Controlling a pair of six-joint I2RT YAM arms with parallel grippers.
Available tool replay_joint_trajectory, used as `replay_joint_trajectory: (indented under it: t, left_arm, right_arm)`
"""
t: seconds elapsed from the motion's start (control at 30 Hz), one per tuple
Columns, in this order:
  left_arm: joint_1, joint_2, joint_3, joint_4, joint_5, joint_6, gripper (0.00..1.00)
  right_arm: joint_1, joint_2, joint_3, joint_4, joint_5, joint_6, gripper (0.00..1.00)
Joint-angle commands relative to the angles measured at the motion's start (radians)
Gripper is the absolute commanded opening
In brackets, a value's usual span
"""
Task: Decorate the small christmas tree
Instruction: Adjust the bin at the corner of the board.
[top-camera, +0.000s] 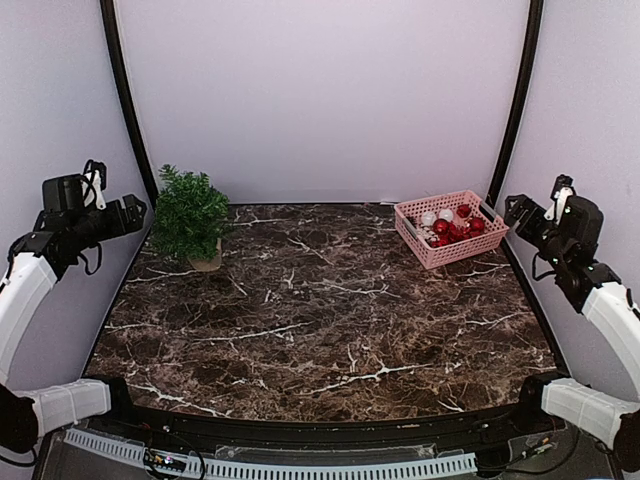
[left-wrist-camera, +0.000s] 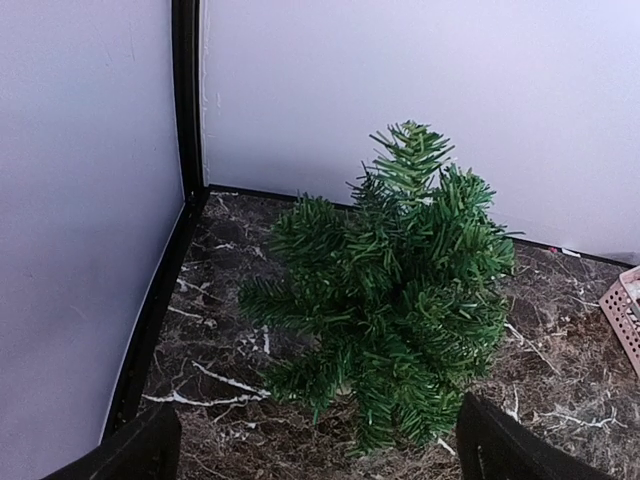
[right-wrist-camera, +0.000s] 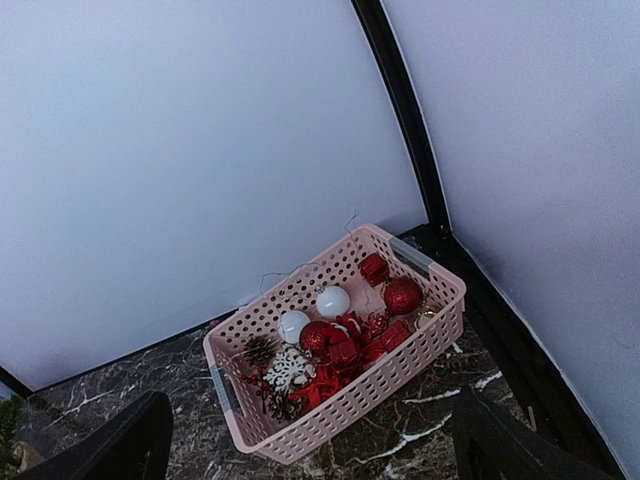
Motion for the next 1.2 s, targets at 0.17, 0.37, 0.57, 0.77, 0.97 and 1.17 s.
replay_joint_trajectory:
  t: [0.17,0.37,0.57,0.77,0.97,1.17]
  left_arm:
    - [-0.002,-0.045,-0.036,0.084,-0.03,-0.037,0.99]
    - [-0.002,-0.064,-0.055,0.096,-0.053,0.0,0.99]
    - [-0.003,-0.093,-0.017,0.104,0.048,0.029,0.99]
    - [-0.002,-0.07,-0.058,0.162,0.066,0.023,0.99]
    - [-0.002,-0.079,-0.097,0.171,0.097,0.009,0.99]
    - [0.0,-0.049,-0.094,0.16,0.141,-0.013,0.99]
  right_arm:
    - [-0.003,-0.04,0.101,-0.146,0.023,-0.085,0.99]
    - [-0.003,-0.016,0.103,-0.08,-0.011,-0.075,0.98]
    - [0.015,0.151,0.188,-0.155,0.005,-0.053,0.86]
    - [0.127,0.333,0.234,-0.184,0.178,-0.008,0.83]
    - [0.149,0.494,0.309,-0.224,0.236,0.057,0.78]
    - [0.162,0.672,0.42,-0.274,0.272,0.071,0.73]
